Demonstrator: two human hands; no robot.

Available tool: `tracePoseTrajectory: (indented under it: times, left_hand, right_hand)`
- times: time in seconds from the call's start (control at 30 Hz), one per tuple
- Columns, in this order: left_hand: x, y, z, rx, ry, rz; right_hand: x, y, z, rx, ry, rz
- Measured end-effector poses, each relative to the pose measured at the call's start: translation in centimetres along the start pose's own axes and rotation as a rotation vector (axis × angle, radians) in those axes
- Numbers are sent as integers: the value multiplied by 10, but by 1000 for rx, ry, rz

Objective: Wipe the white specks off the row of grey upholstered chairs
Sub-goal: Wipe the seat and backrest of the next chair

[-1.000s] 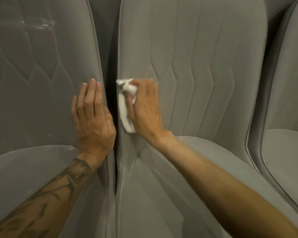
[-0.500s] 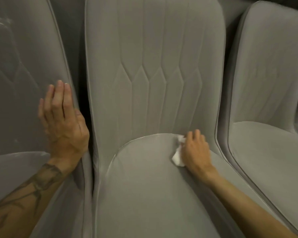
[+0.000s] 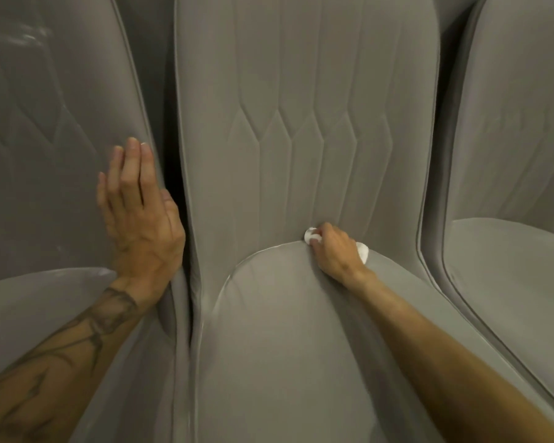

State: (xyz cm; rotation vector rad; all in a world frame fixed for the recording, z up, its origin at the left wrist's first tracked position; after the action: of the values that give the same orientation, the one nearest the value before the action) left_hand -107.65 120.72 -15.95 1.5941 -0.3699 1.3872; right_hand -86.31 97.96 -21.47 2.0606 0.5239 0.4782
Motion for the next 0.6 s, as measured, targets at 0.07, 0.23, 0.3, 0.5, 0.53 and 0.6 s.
tracePoseTrajectory:
  times: [0.07,0.23,0.3,0.5,0.53,0.6]
  left_hand:
    - [-2,8,0,5,-31,-50]
    - [-41,45,-5,-67,-73,-217]
    - [-70,59,-8,-82,-70,-318]
    - [-117,79,-2,-52,-103,-546]
    - [-121,79,1,-50,-138,-572]
    - [-126,79,4,-40,-202,-599]
  right_hand:
    - [-4,9,14,-91,86,11]
    - [-13,6,37,-269,-105,188]
    - [-5,-4,19,-215,-176,169]
    - [-8,-25,-33,-91,124,-14]
    - [-12,-26,-37,-102,189,-44]
    - [-14,-17,-27,-149,236,-22]
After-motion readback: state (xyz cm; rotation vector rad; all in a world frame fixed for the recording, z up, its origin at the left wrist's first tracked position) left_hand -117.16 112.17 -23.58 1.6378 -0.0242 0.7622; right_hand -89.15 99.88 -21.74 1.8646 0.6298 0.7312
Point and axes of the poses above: each hand's wrist, its own x-axis towards the middle knuckle, its own y-axis out of the back of the hand, z = x × y, the point moved 2 cm from there along x, towards the middle knuckle, and after that the axes turned 11 degrees about x, right-handed, at the moved point
